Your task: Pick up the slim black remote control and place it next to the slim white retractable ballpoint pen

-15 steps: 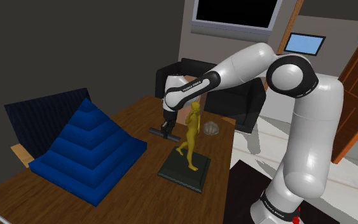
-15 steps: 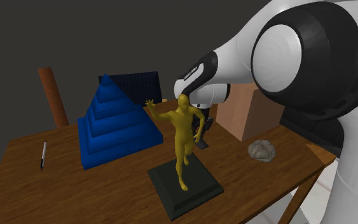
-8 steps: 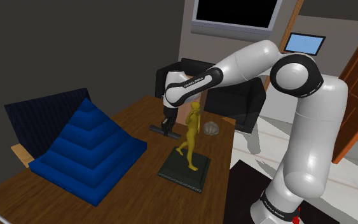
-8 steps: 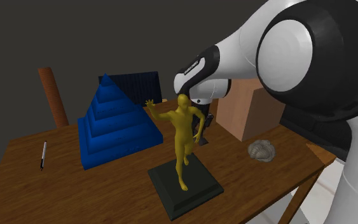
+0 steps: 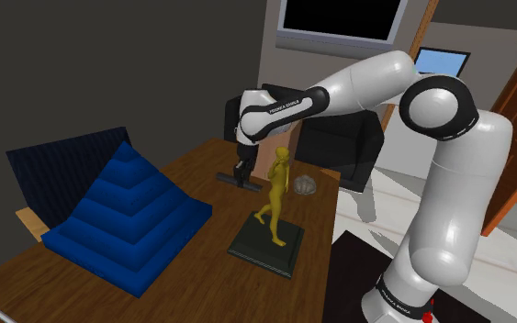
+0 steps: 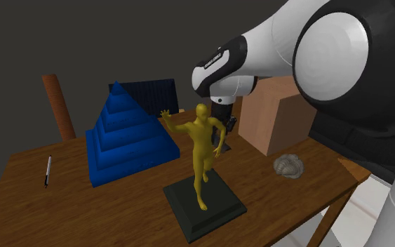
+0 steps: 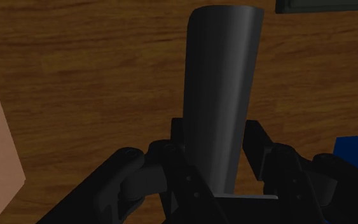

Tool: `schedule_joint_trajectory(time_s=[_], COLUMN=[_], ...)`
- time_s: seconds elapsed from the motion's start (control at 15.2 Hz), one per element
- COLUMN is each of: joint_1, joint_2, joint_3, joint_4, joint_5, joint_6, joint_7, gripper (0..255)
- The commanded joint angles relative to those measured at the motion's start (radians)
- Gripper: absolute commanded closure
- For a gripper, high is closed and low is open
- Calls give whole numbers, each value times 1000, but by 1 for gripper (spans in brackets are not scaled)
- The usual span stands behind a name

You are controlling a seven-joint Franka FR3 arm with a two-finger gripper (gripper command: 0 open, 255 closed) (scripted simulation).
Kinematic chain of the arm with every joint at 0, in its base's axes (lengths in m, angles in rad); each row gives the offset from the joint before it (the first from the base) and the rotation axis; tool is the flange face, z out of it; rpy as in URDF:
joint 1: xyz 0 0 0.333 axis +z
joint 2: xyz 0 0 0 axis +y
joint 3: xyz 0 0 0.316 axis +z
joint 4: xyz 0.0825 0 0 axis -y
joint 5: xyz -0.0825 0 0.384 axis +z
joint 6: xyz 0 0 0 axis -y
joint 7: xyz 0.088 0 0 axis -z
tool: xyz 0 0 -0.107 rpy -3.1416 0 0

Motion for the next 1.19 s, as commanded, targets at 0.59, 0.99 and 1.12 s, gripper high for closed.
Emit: schedule_joint_trajectory(time_s=[0.59, 0.99, 1.12], joint_1=[77, 155, 180], joint_2=[-68, -77, -72], joint_3=[59, 122, 143], joint_4=[-23, -37, -33], joint_5=[-4, -8, -12], joint_6=[-34, -18, -15], joint_7=[141, 282, 331], gripper=[255, 255, 255])
